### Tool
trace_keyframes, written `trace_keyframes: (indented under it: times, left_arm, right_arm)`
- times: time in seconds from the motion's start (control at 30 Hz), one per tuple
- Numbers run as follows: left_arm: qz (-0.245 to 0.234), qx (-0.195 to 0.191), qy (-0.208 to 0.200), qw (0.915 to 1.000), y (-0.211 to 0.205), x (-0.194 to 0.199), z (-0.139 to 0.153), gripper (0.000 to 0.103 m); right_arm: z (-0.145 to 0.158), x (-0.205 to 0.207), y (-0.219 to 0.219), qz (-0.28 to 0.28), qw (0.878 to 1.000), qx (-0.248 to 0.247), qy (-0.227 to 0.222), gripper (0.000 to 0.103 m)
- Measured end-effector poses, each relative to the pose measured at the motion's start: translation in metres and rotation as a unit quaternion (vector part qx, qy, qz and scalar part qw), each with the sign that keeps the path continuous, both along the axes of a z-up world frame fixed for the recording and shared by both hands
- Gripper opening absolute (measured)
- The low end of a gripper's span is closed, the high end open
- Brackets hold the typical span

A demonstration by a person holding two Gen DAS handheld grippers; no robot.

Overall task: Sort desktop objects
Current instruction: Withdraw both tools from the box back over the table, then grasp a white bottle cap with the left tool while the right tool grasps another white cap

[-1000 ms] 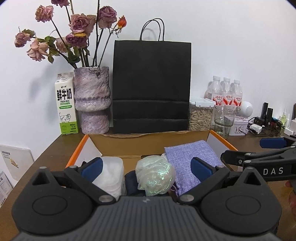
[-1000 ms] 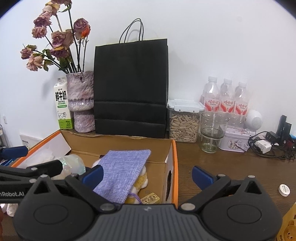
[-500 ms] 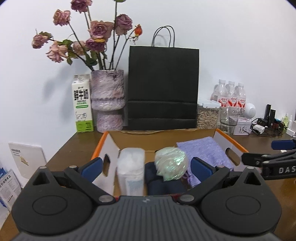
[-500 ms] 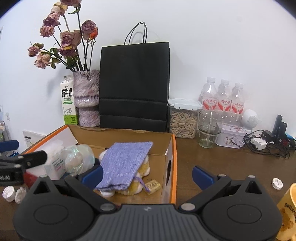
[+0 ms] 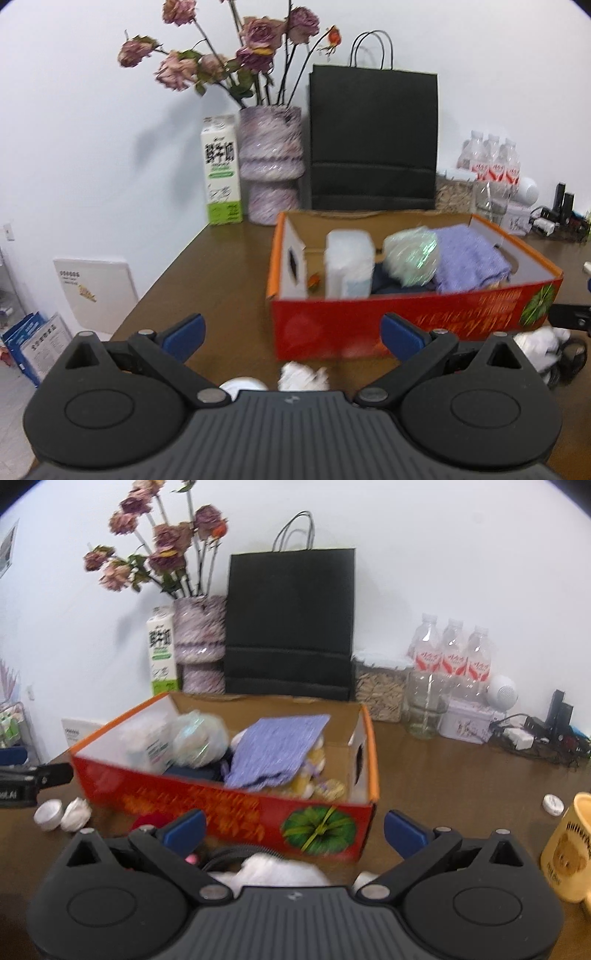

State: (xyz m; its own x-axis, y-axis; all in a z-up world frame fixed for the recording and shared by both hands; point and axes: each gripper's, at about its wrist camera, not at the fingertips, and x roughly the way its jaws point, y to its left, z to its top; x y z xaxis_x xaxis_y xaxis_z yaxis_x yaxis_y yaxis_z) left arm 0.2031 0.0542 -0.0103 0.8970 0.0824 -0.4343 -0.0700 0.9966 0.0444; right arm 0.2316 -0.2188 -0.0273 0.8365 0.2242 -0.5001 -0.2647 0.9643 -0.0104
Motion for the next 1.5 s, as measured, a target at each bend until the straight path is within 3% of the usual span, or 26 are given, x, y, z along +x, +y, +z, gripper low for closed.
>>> trace_keyframes:
  times: [0.2, 0.4, 0.47, 0.63, 0.8, 0.87, 1.3, 1.5]
  left_arm:
    - [0.007, 0.008, 0.022, 0.9997, 0.020, -0.017, -0.013, 0.103]
    - [0.004, 0.004, 0.037, 0.9993, 0.036, -0.031, -0.022, 0.103]
    - [0.003, 0.006, 0.037, 0.9993, 0.038, -0.034, -0.022, 0.103]
    - [0.003, 0.004, 0.041, 0.9991, 0.043, -0.036, -0.026, 0.103]
    - [-0.002, -0.001, 0.046, 0.9989, 0.046, -0.035, -0.028, 0.103]
    - [-0.003, -0.001, 0.046, 0.9989, 0.047, -0.033, -0.029, 0.103]
    - [0.005, -0.007, 0.072, 0.9974, 0.054, -0.011, -0.036, 0.102]
    - [0.002, -0.021, 0.101, 0.9946, 0.057, 0.006, -0.042, 0.081]
  right_arm:
    - [-0.017, -0.031, 0.017, 0.014, 1.000, -0.009, 0.016, 0.100]
    - [-0.033, -0.053, 0.033, 0.036, 0.998, -0.023, 0.045, 0.082]
    - [-0.036, -0.056, 0.037, 0.037, 0.998, -0.024, 0.053, 0.068]
    - [-0.040, -0.057, 0.043, 0.039, 0.997, -0.019, 0.067, 0.049]
    - [-0.043, -0.054, 0.049, 0.039, 0.996, -0.015, 0.074, 0.047]
    - [-0.043, -0.052, 0.050, 0.040, 0.996, -0.012, 0.073, 0.039]
    - [-0.028, -0.051, 0.058, 0.043, 0.998, 0.001, 0.039, 0.038]
    - [-0.025, -0.046, 0.062, 0.042, 0.999, 0.005, 0.035, 0.038]
